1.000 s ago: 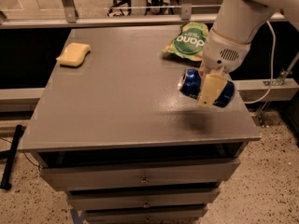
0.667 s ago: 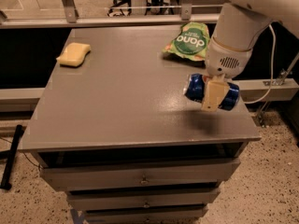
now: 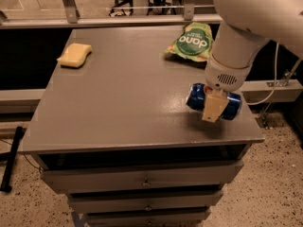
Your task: Knock pepsi can over
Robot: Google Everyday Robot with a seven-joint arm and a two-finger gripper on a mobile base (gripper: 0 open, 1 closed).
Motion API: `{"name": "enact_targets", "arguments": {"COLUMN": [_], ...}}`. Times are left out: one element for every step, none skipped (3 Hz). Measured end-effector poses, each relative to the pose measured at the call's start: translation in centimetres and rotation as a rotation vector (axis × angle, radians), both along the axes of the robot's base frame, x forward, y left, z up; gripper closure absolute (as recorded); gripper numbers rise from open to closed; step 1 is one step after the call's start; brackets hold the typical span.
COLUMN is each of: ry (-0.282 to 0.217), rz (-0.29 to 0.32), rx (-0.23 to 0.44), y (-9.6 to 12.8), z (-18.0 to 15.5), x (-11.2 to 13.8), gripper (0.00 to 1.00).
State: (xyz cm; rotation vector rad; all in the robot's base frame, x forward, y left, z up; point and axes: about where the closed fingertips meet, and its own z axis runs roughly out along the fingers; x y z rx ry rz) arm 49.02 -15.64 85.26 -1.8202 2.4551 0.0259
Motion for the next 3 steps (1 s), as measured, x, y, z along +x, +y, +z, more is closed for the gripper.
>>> {"name": "enact_targets", "arguments": {"ry": [-0.019, -0.021, -0.019], "rz": [-0.016, -0.028, -0.029], "rx": [0.012, 0.033, 0.034], "y": [0.3, 0.6, 0.6], "z": [-1.0, -2.0, -2.0], "x": [0.3, 1.0, 0.9], "gripper": [0.13, 0.00, 0.00]}}
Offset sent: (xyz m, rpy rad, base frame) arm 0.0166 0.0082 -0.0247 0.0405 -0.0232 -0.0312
